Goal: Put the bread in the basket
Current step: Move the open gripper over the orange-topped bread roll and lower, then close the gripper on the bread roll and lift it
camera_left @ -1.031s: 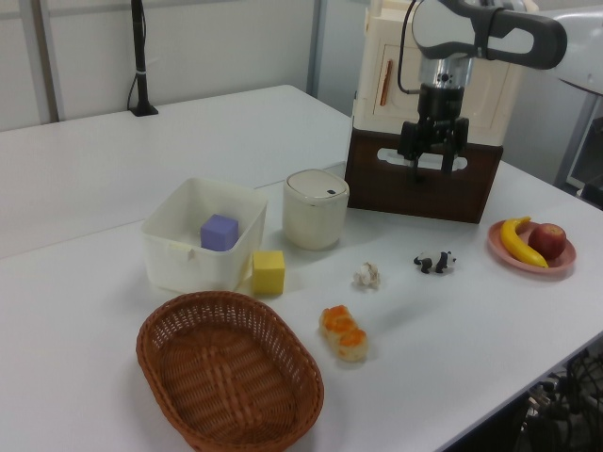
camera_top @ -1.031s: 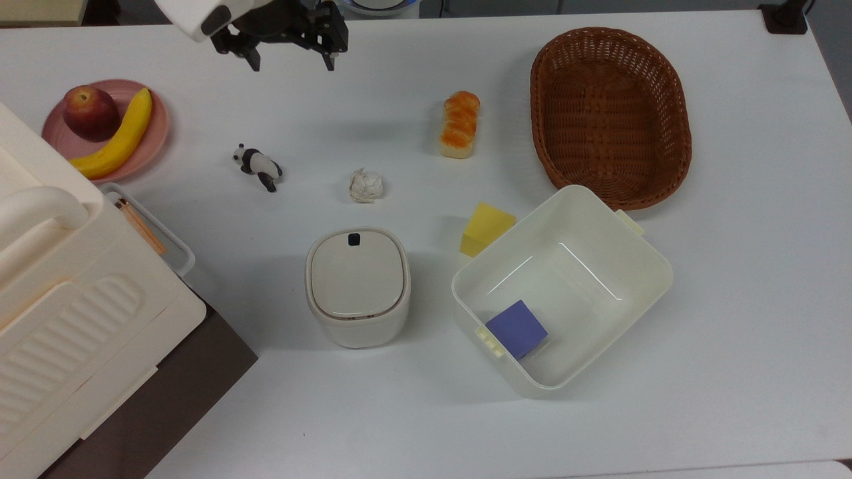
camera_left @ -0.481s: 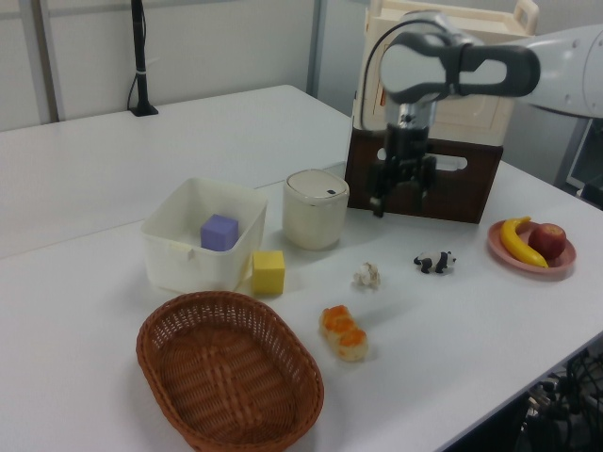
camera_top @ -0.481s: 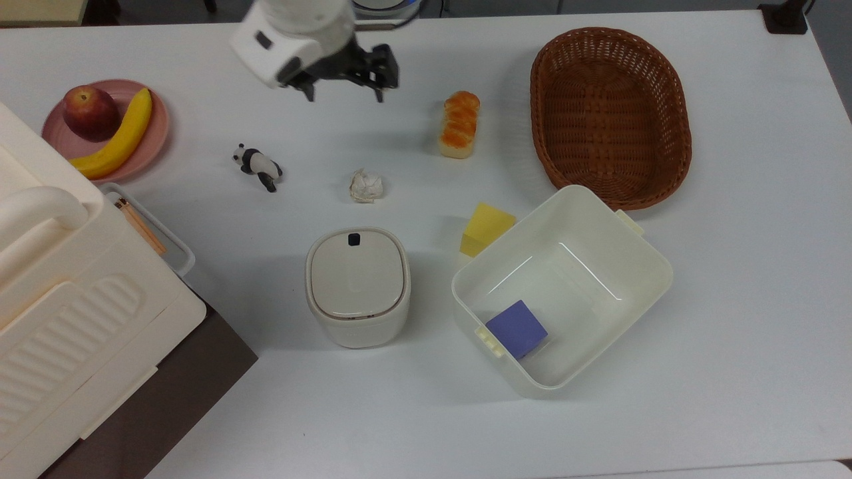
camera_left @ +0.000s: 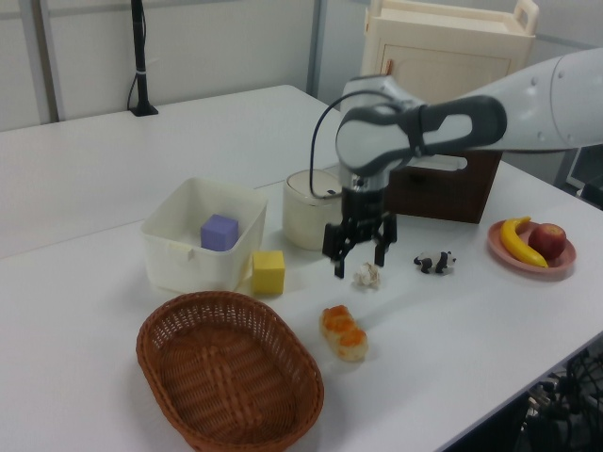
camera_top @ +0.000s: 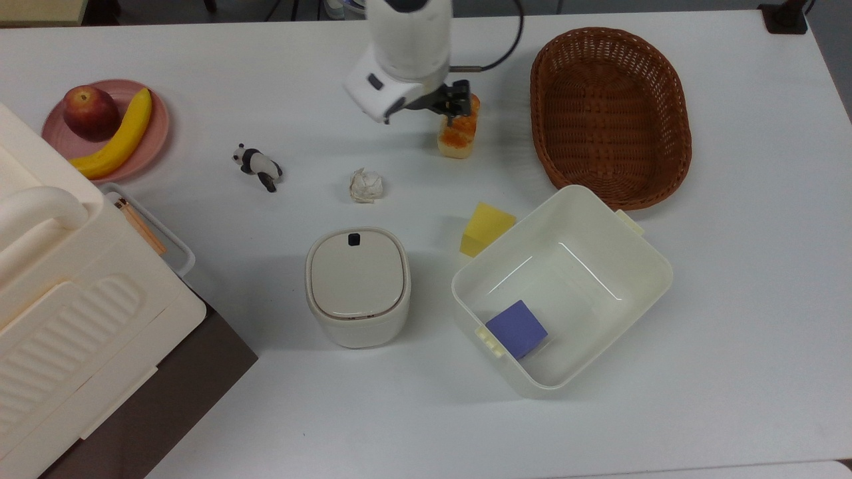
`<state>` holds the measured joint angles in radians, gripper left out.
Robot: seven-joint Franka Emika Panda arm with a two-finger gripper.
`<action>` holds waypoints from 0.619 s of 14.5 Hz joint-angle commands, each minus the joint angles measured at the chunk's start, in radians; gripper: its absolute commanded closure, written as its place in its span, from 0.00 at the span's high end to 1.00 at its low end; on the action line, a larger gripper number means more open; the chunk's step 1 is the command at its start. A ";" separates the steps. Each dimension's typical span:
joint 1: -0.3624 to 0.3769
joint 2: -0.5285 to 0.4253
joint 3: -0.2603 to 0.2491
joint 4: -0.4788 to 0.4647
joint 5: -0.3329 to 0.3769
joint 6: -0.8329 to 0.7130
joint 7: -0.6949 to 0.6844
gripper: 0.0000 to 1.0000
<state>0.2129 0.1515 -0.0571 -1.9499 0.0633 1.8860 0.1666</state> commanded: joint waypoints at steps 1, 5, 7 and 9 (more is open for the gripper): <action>0.068 0.009 -0.012 -0.079 0.006 0.067 0.063 1.00; 0.127 0.085 -0.012 -0.087 0.006 0.116 0.158 1.00; 0.161 0.106 -0.013 -0.089 0.006 0.130 0.180 0.99; 0.161 0.112 -0.013 -0.089 0.006 0.130 0.179 0.64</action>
<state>0.3485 0.2639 -0.0560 -2.0247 0.0633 1.9914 0.3206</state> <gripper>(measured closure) 0.009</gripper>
